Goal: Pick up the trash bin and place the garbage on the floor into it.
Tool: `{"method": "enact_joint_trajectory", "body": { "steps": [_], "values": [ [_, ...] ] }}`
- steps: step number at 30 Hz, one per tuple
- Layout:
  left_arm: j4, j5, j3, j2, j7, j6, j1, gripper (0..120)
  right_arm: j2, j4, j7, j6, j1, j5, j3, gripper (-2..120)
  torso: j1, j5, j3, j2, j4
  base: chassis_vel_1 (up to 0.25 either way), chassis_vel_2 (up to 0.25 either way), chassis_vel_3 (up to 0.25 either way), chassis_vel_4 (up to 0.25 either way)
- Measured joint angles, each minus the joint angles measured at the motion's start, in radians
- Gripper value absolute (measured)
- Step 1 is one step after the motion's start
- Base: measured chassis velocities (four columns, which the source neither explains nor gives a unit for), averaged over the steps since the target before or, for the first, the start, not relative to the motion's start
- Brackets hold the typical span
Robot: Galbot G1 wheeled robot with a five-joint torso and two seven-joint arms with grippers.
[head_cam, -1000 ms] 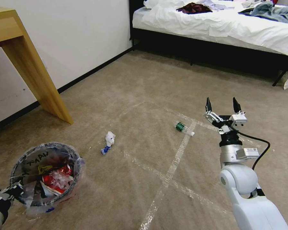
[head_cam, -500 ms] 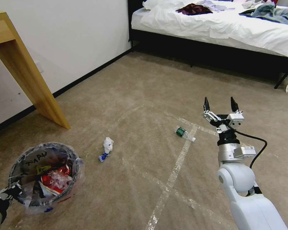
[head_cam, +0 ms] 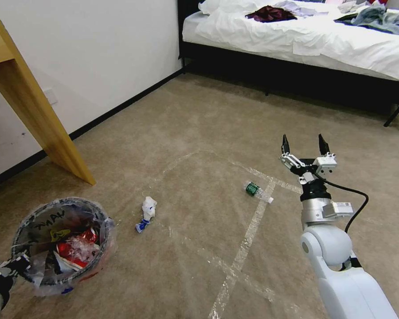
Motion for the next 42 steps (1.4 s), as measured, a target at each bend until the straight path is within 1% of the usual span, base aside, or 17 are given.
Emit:
{"method": "enact_joint_trajectory", "body": {
  "steps": [13, 20, 42],
  "values": [
    [0.006, -0.001, -0.004, 0.004, -0.003, 0.0, 0.0, 0, 0.005, -0.01, 0.0, 0.007, 0.002, -0.002, -0.002, 100, 0.0, -0.0001, 0.0, 0.0, 0.0, -0.063, 0.066, 0.064, -0.072],
    [0.006, -0.002, -0.006, 0.002, -0.003, 0.0, 0.002, 0, 0.019, -0.022, 0.0, 0.019, 0.001, -0.027, -0.018, 100, 0.0, 0.0, 0.0, 0.0, 0.0001, -0.049, 0.055, 0.061, -0.054],
    [-0.001, -0.009, -0.013, -0.001, -0.002, 0.0, 0.013, 0, 0.016, -0.016, 0.0, 0.021, -0.006, -0.027, -0.015, 100, 0.0, 0.0, 0.0, 0.0, 0.0001, 0.0, 0.0, 0.0, 0.0]
  ]
}}
